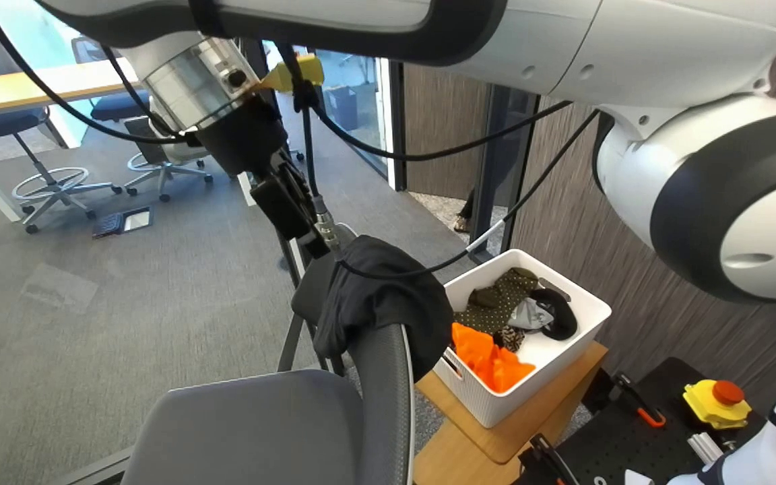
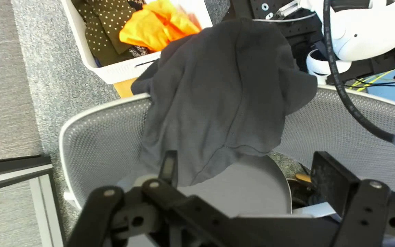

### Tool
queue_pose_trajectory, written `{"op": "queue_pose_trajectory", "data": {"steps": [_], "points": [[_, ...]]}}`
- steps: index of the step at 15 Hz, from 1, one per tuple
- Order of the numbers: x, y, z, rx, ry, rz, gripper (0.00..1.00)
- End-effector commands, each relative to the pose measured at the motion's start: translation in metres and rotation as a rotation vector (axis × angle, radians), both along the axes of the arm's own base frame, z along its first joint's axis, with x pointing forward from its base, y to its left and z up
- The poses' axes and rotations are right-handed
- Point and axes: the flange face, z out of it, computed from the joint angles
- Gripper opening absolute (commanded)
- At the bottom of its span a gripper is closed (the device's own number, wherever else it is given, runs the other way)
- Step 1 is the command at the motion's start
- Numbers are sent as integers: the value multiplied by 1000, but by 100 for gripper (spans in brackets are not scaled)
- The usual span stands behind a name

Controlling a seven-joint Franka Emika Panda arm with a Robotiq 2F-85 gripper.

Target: Remove the black clothing from the storage bin and place it on backrest of the grey chair

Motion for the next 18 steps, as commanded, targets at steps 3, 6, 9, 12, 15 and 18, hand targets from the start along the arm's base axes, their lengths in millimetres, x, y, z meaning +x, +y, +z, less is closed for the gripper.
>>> {"op": "queue_pose_trajectory", "data": {"steps": [3,6,9,12,15,18], "points": [[-5,-76,106,45,-185,-209,100],[-4,-138,152,77,-259,-350,100],[6,-208,179,94,-317,-511,100],[20,-269,183,105,-362,-678,100],[33,-303,166,108,-410,-830,100],[39,-330,144,106,-429,-931,100]]}}
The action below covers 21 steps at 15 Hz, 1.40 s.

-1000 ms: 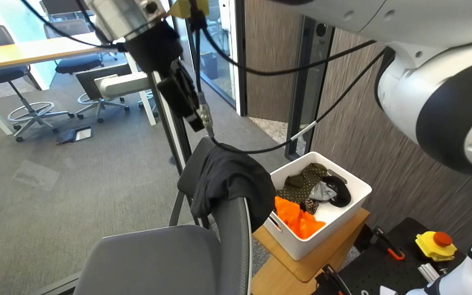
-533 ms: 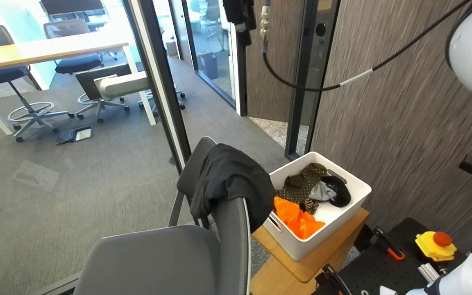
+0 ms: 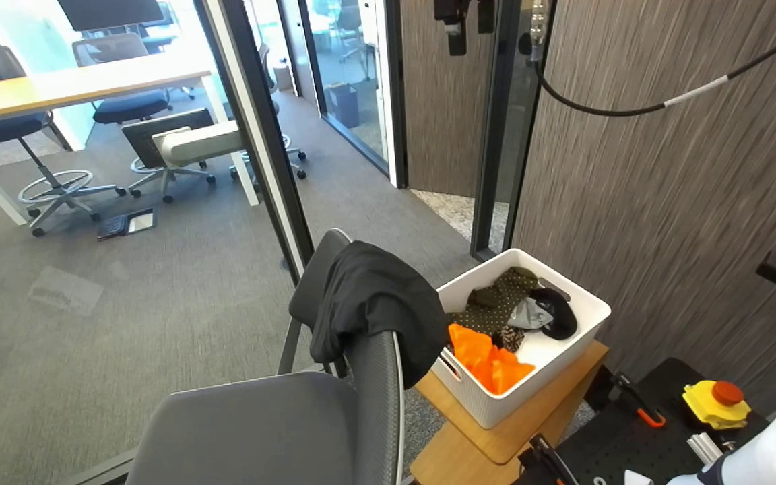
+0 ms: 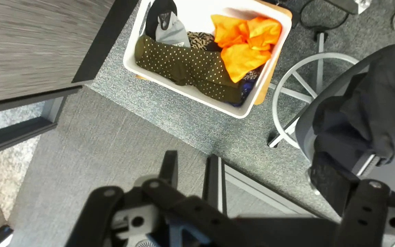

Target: Remove the black clothing from the storage bin and place it on backrest of the grey chair

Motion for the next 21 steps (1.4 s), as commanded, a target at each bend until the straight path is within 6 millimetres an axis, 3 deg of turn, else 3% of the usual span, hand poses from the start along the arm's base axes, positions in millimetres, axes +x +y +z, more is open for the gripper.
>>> {"op": "queue_pose_trajectory", "data": {"steps": [1,5,10,16,21], "points": [[-11,-21,-24,23,-27,-118,100],[-24,-35,-52,42,-51,-223,100],[-61,-57,-92,27,-20,-356,100],[-127,-86,-146,35,30,-433,100],[-198,-107,-195,50,47,-467,100]]}}
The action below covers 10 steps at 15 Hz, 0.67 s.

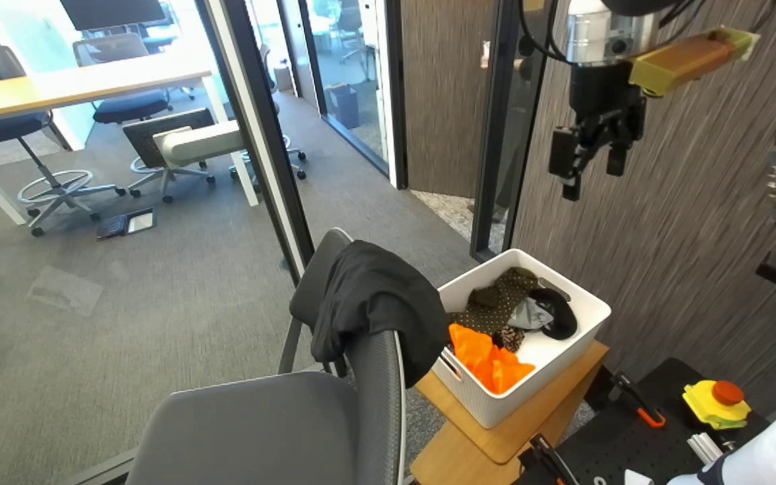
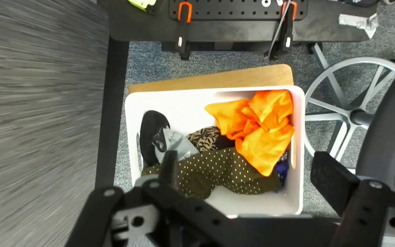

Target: Remove the black clothing from the storage bin and place it on backrest of the grey chair

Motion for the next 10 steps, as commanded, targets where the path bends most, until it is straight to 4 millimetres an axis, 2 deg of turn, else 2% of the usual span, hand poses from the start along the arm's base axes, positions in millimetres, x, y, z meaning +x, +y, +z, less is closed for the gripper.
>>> {"op": "queue_pose_trajectory", "data": {"steps": [1,4,10], "points": [[-62,-14,-34,42,-46,-39,100],[-77,-21,-46,48,-31,-53,100],[-83,-29,-51,62,-47,-51,100]]}}
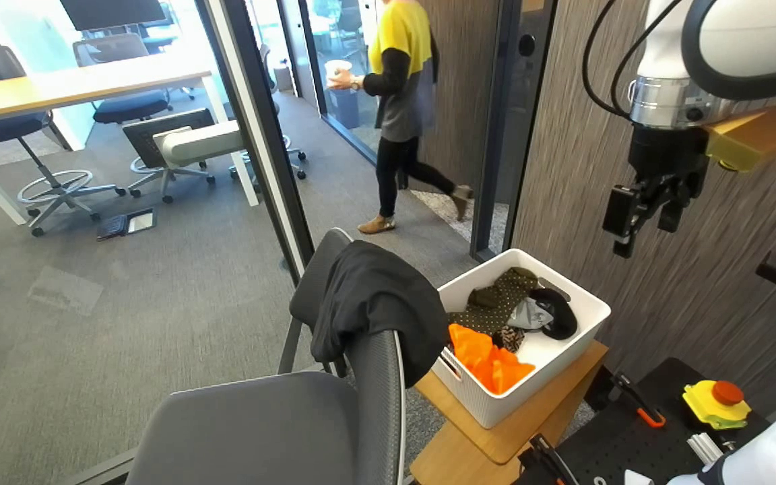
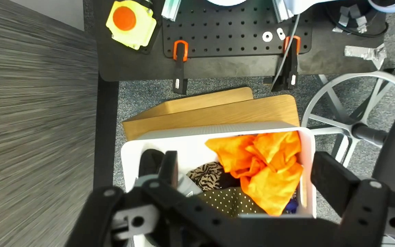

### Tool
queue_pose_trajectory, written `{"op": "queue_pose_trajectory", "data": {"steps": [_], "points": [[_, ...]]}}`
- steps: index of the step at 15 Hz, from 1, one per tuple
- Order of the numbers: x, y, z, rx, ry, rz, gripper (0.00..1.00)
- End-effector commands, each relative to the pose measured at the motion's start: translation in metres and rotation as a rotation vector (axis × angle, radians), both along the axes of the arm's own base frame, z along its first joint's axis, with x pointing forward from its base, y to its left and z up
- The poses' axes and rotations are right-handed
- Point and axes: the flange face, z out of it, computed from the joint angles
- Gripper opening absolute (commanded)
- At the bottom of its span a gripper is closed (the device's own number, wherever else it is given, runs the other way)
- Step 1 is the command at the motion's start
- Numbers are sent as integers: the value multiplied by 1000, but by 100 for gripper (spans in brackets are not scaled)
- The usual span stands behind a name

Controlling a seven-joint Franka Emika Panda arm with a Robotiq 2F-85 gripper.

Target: Remove the black clothing from the storage bin and place it on backrest of the grey chair

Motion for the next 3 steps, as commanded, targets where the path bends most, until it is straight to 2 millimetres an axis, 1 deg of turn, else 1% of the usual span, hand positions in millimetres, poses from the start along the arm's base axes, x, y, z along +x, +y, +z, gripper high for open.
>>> {"op": "queue_pose_trajectory", "data": {"steps": [1,2,3], "points": [[-1,-6,1,42,-48,-27,100],[1,-2,-1,5,-8,-5,100],[1,-3,-2,9,-11,-8,100]]}}
